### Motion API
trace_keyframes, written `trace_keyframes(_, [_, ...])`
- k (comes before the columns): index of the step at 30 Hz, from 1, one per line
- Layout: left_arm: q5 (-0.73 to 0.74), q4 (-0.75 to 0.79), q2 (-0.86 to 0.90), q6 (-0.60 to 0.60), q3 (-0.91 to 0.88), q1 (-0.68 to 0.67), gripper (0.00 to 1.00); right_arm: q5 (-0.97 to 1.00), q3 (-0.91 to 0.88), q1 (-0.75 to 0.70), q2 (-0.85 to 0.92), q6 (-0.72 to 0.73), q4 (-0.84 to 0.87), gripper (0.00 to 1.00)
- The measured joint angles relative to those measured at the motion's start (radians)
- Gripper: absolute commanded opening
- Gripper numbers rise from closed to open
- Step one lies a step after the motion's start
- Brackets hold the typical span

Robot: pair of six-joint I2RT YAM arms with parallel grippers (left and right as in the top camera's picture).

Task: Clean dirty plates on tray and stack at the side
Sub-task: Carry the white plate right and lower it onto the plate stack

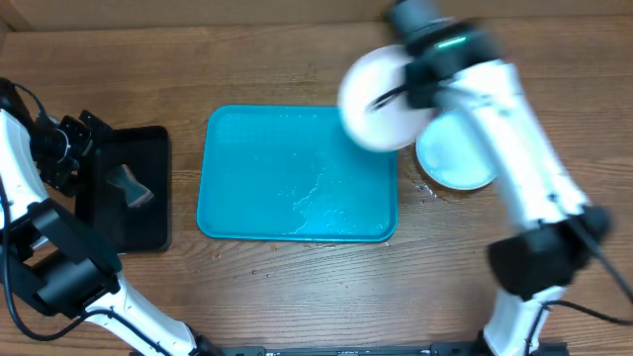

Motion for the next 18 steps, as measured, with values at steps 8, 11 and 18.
trace_keyframes(8, [0.003,0.0,0.0,0.0,0.0,0.0,1.0,-0.276,-0.077,-0.496,-0.022,0.016,-0.107,0.04])
trace_keyframes(11, [0.003,0.001,0.0,0.0,0.0,0.0,1.0,-0.324,-0.186,-0.583,-0.022,0.005,-0.059,0.04])
trace_keyframes(18, [0.003,0.003,0.0,0.0,0.0,0.0,1.0,-0.41,-0.428,-0.634,-0.02,-0.018,0.124,0.04])
